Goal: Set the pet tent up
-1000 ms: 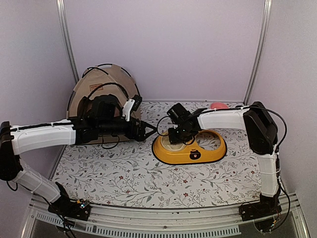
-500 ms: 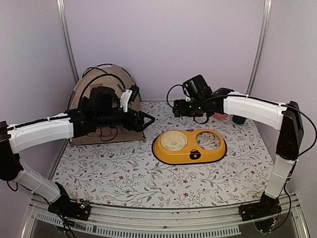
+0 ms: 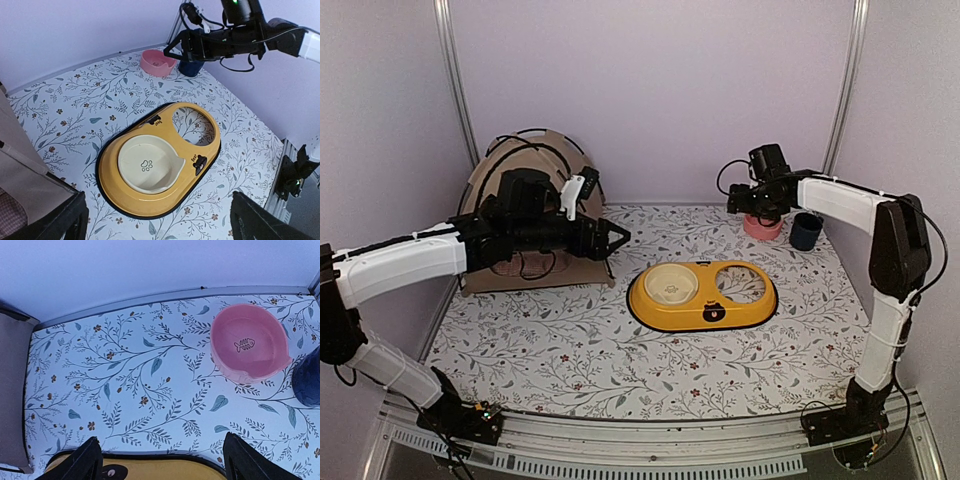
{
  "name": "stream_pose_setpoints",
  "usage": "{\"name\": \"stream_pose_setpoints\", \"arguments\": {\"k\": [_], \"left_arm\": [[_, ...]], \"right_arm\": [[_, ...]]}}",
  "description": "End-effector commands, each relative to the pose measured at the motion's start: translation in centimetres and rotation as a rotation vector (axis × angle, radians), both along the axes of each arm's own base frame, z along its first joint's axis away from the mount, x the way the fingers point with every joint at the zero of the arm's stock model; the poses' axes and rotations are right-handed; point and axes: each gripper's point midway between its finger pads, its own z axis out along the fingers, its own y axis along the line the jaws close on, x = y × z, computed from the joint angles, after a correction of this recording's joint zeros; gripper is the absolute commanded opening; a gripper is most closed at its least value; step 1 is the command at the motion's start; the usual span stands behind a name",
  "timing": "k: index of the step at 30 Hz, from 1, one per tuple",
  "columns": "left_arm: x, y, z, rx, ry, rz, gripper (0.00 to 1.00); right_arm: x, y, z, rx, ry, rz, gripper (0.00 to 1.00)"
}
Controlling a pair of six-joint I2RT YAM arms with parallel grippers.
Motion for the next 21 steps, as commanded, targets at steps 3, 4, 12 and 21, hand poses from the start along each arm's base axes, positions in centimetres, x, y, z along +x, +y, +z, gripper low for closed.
{"name": "stream_pose_setpoints", "arguments": {"k": [3,4,12,21], "left_arm": [[0.2,0.2,0.7,-0.013,0.004,-0.001,0.99],[0.2,0.3,0.6,-0.014,0.007,0.000,0.99],[0.1,0.5,0.4,-0.018,0.020,0.013,0.99],[0.4,0.3,0.0,-0.025,0.041,0.022,0.99]], "right_arm": [[3.8,-2.9,-3.7,-0.065,0.047,0.008,0.85],[4.4,-3.8,-4.2,-0.077,0.053,-0.004,0.85],[8.6,-5.8,-7.7,-0.133,0.080,0.047,0.84],[8.5,-5.1,-13.1,-0.087,0.213,0.066,0.81]]}}
